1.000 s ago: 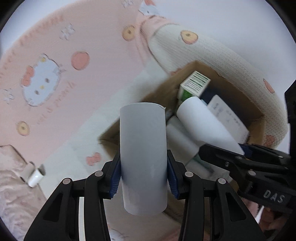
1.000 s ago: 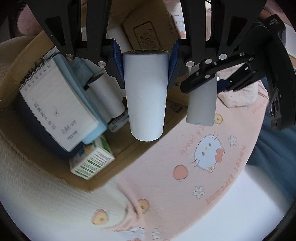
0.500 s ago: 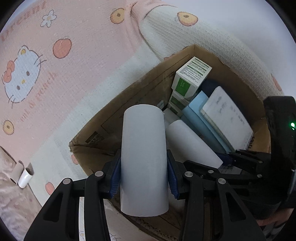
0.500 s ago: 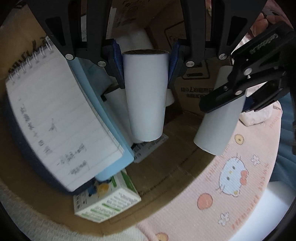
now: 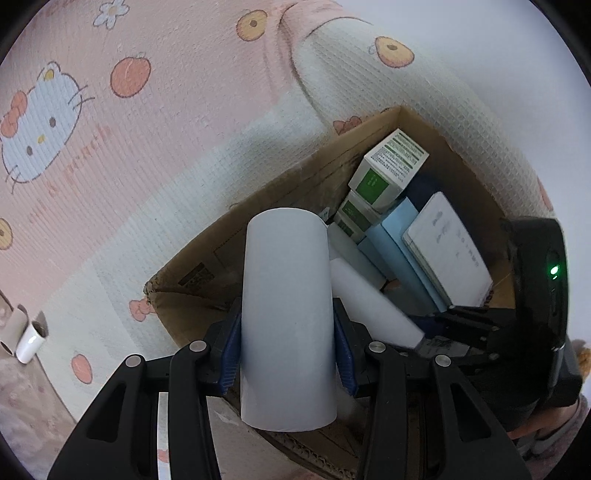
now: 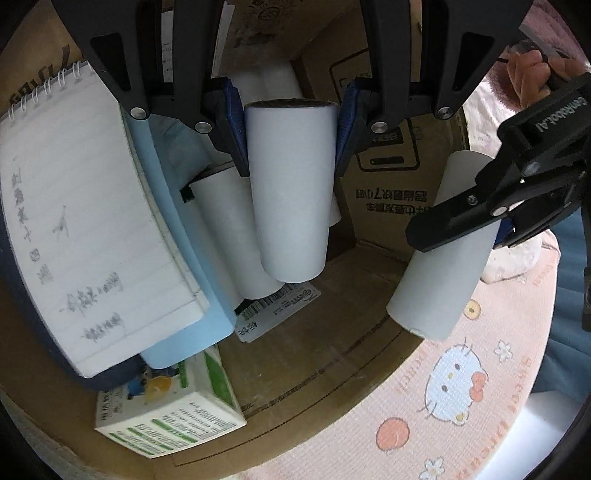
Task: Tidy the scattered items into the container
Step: 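Lower the white rolls into the box beside the other rolls with both tools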
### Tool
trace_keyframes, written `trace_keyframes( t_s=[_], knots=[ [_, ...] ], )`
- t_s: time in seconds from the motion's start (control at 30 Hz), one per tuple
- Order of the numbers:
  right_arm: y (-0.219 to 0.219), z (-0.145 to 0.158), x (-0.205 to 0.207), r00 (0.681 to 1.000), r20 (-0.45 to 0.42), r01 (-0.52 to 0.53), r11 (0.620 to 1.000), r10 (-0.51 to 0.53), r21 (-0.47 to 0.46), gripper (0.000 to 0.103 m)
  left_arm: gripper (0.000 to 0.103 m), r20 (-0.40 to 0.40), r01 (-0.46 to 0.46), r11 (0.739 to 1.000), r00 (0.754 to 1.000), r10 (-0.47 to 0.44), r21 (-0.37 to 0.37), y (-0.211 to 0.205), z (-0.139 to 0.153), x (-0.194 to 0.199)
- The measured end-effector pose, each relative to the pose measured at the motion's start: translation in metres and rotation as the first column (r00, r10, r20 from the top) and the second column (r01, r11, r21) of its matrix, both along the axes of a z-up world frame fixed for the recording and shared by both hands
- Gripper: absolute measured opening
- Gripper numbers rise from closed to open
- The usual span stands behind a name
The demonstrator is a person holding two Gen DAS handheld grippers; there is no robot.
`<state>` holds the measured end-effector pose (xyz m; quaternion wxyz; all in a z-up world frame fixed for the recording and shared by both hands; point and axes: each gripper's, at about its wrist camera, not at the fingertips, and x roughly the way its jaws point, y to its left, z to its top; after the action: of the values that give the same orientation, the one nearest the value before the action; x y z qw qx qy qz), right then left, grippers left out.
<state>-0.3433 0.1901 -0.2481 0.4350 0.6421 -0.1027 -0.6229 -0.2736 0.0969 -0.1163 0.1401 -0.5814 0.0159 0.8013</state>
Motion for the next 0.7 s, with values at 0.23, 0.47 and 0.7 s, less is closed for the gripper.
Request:
trace_keyframes(
  t_s=[0.23,0.47,0.7],
  knots=[
    [-0.029,-0.004,0.004,0.995,-0.001,-0.101,0.992,0.102,0.08,0.04,0.047,-0.004,-0.004,1.0,1.0,0.004,0.018,-0.003,0.001,-0.002],
    [-0.055,-0.005,0.015,0.978,-0.062,-0.184,0.96,0.201,0.21,0.04,0.047,0.011,0.001,0.999,1.0,-0.001,0.05,-0.009,-0.001,-0.006],
    [-0.052,-0.018,0.012,0.985,0.011,-0.172,0.959,0.174,0.225,0.041,0.047,0.027,0.017,0.997,0.999,-0.019,0.071,-0.01,-0.004,-0.008]
  ],
)
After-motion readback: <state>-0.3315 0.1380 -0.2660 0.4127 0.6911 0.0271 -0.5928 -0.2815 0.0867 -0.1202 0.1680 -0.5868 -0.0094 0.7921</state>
